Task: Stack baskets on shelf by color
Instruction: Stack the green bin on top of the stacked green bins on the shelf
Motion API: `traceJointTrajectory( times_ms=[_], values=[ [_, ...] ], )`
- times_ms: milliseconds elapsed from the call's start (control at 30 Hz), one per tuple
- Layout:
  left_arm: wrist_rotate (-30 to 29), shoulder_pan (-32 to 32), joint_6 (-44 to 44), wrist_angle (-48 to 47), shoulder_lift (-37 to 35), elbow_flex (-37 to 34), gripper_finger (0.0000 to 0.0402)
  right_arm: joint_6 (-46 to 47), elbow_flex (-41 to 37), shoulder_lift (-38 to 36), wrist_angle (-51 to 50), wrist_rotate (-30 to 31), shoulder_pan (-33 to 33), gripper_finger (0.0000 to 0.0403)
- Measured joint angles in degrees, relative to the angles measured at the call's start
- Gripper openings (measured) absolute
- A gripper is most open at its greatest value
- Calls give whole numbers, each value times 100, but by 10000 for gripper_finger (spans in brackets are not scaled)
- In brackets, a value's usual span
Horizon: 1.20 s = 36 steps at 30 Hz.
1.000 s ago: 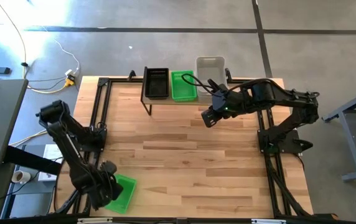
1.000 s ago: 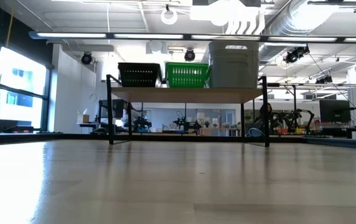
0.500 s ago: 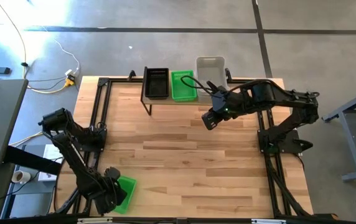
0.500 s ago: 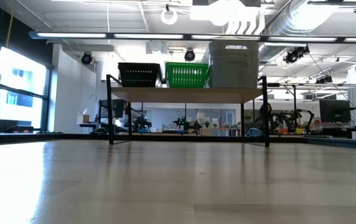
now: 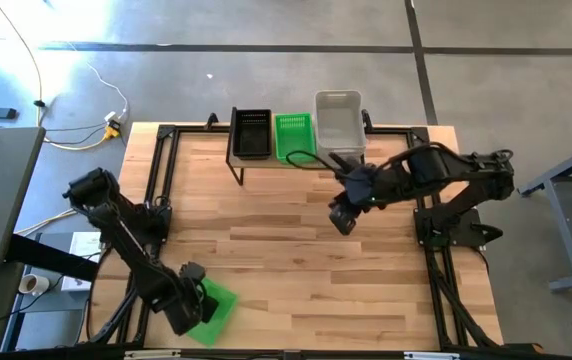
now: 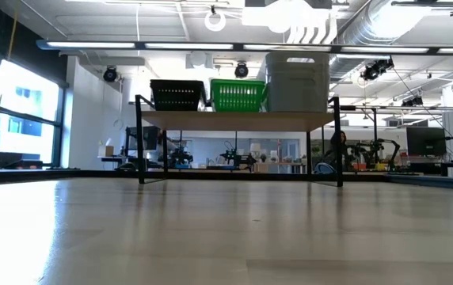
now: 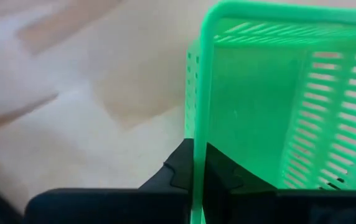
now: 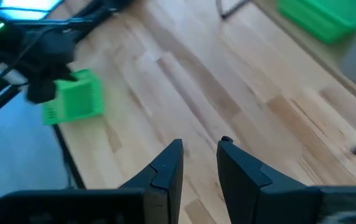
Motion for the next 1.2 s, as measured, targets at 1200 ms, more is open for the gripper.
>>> traceJointTrajectory(
  times_ms=[1200],
  values=[
    [-1134, 3499, 3153, 107, -675, 1239, 0, -4012, -4, 1480, 2221, -767, 960, 108]
  ],
)
